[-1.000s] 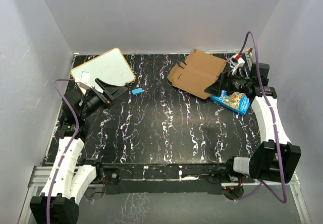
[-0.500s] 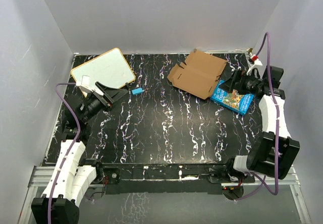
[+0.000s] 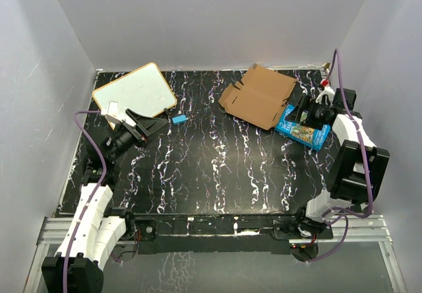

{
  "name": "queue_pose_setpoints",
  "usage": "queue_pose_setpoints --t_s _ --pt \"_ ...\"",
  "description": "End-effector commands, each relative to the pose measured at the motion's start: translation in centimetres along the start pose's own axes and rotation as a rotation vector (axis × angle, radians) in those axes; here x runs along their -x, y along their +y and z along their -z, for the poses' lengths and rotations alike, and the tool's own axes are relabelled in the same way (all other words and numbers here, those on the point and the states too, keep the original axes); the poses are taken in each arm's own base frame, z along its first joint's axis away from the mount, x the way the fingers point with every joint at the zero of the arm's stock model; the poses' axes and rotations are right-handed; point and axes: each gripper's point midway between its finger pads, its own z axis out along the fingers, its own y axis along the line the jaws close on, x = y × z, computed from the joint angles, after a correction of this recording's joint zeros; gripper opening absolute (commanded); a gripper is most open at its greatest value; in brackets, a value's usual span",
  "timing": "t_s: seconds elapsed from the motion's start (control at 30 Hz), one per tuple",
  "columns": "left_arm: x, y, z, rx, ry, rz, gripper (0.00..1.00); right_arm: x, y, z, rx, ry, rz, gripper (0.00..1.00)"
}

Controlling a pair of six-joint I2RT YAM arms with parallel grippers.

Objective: Fold the paper box

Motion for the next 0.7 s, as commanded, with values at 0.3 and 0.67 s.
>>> queue_pose_setpoints --t_s 0.3,0.67 --pt "0.0 -0.1 -0.1 -0.011 0.004 -0.008 0.97 5.2 -1.3 -4.7 -0.265 -0.069 -0.008 0.82" --pt "0.0 0.1 -0.1 0.003 0.002 -0.005 0.97 5.9 -1.7 -8.3 -0.335 -0.041 -0.025 0.65"
